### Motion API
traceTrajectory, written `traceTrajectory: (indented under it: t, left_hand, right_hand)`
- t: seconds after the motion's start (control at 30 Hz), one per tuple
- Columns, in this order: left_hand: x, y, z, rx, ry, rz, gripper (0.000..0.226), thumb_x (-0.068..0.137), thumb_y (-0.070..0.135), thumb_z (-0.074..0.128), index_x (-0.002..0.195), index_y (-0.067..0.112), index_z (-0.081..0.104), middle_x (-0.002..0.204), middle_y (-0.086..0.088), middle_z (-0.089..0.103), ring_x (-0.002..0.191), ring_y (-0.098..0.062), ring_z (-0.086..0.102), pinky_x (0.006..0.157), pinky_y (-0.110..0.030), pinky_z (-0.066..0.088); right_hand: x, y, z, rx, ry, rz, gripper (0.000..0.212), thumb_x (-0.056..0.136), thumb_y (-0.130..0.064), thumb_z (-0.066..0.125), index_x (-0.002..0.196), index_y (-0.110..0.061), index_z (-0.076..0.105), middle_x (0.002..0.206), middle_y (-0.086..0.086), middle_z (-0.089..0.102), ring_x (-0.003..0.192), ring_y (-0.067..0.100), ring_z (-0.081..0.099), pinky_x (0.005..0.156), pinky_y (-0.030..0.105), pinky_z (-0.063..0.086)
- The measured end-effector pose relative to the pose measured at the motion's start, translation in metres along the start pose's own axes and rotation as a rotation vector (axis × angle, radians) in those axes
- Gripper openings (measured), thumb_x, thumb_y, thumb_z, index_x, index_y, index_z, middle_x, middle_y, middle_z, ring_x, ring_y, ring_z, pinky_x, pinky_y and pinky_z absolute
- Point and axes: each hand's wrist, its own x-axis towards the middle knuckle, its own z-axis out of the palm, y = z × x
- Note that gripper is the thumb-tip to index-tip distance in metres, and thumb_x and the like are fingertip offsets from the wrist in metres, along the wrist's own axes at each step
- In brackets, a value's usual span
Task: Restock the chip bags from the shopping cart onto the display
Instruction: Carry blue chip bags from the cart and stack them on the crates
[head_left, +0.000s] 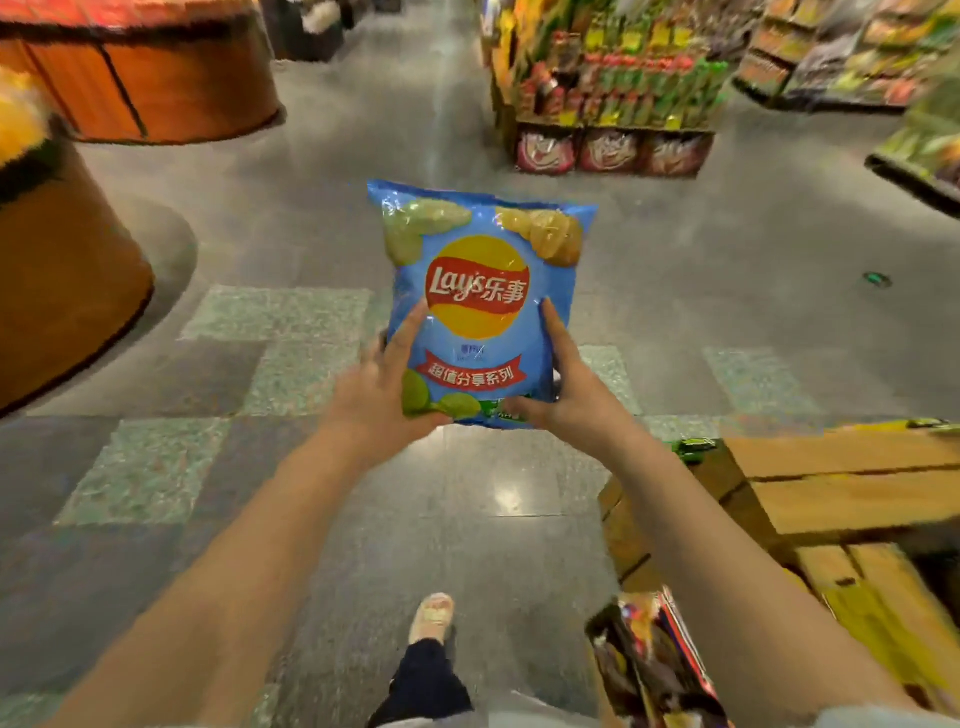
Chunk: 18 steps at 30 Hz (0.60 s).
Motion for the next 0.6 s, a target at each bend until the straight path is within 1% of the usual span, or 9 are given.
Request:
traceTrajectory:
  t: [0.1,0.17,0.23,0.3,0.33,0.4,0.47,0.53,0.6]
  left_hand:
    - [0.074,-0.007,0.017,-0.037,-0.072,0.110,0.106,0.059,0.070,0.067,0.134,0.059,-0.007,0.145,-0.015,0.033,0.117,-0.042,0.050,0.089,-0.053,0.048]
    - [0.123,-0.010,0.025,-0.036,-0.097,0.173,0.107,0.068,0.051,0.078,0.137,0.061,-0.004,0.145,-0.011,0.034,0.117,-0.037,0.051,0.087,-0.046,0.047]
    - [0.168,-0.010,0.031,-0.037,-0.135,0.240,0.107,0.071,0.042,0.079,0.136,0.059,-0.003,0.144,-0.010,0.034,0.114,-0.034,0.052,0.084,-0.043,0.048]
    - [0.211,-0.010,0.041,-0.046,-0.163,0.318,0.109,0.070,0.038,0.081,0.136,0.056,-0.005,0.142,-0.011,0.035,0.110,-0.035,0.054,0.081,-0.044,0.049]
    - [0.233,-0.010,0.048,-0.055,-0.182,0.352,0.110,0.070,0.036,0.081,0.134,0.055,-0.006,0.141,-0.012,0.036,0.108,-0.036,0.054,0.080,-0.045,0.049]
    - [0.270,-0.009,0.065,-0.090,-0.225,0.391,0.111,0.070,0.034,0.082,0.133,0.056,-0.007,0.137,-0.014,0.037,0.105,-0.038,0.055,0.079,-0.047,0.049]
    - [0.298,-0.004,0.083,-0.112,-0.273,0.410,0.113,0.070,0.035,0.082,0.130,0.061,-0.010,0.135,-0.013,0.038,0.103,-0.038,0.056,0.080,-0.047,0.049]
    - [0.323,0.000,0.105,-0.121,-0.326,0.421,0.113,0.070,0.038,0.081,0.132,0.063,-0.010,0.136,-0.010,0.038,0.105,-0.036,0.055,0.081,-0.048,0.049]
    - [0.354,0.005,0.130,-0.135,-0.364,0.452,0.112,0.070,0.039,0.081,0.135,0.061,-0.007,0.134,-0.008,0.038,0.105,-0.035,0.055,0.081,-0.047,0.050]
  right_hand:
    - [0.041,0.009,-0.026,0.000,0.125,0.032,0.105,0.082,-0.010,0.073,0.147,-0.051,0.001,0.136,-0.018,0.032,0.118,0.010,0.051,0.081,0.019,0.053]
    - [0.067,0.008,-0.041,0.020,0.197,0.073,0.104,0.083,-0.009,0.072,0.147,-0.049,0.001,0.135,-0.020,0.030,0.116,0.007,0.049,0.076,0.014,0.051]
    - [0.090,0.007,-0.058,0.036,0.268,0.121,0.103,0.083,-0.010,0.072,0.146,-0.051,0.001,0.133,-0.028,0.031,0.114,0.008,0.051,0.078,0.017,0.051]
    - [0.111,0.006,-0.075,0.034,0.344,0.146,0.102,0.084,-0.011,0.072,0.145,-0.053,0.001,0.118,-0.041,0.029,0.109,0.006,0.054,0.083,0.023,0.052]
    - [0.122,0.008,-0.084,0.029,0.381,0.155,0.102,0.084,-0.012,0.071,0.145,-0.052,0.000,0.117,-0.042,0.028,0.107,0.004,0.054,0.086,0.026,0.052]
    - [0.141,0.014,-0.099,0.016,0.434,0.191,0.103,0.084,-0.014,0.072,0.144,-0.053,-0.002,0.134,-0.030,0.033,0.111,0.005,0.053,0.091,0.030,0.051]
    - [0.156,0.024,-0.113,-0.010,0.478,0.235,0.105,0.083,-0.016,0.073,0.142,-0.057,-0.003,0.151,-0.016,0.026,0.121,0.011,0.051,0.095,0.036,0.051]
    - [0.170,0.040,-0.130,-0.023,0.515,0.266,0.106,0.082,-0.018,0.074,0.141,-0.059,-0.004,0.153,-0.019,0.023,0.126,0.014,0.049,0.098,0.043,0.050]
    - [0.186,0.055,-0.152,-0.017,0.546,0.279,0.106,0.082,-0.016,0.074,0.143,-0.055,-0.004,0.142,-0.034,0.024,0.126,0.010,0.048,0.099,0.039,0.049]
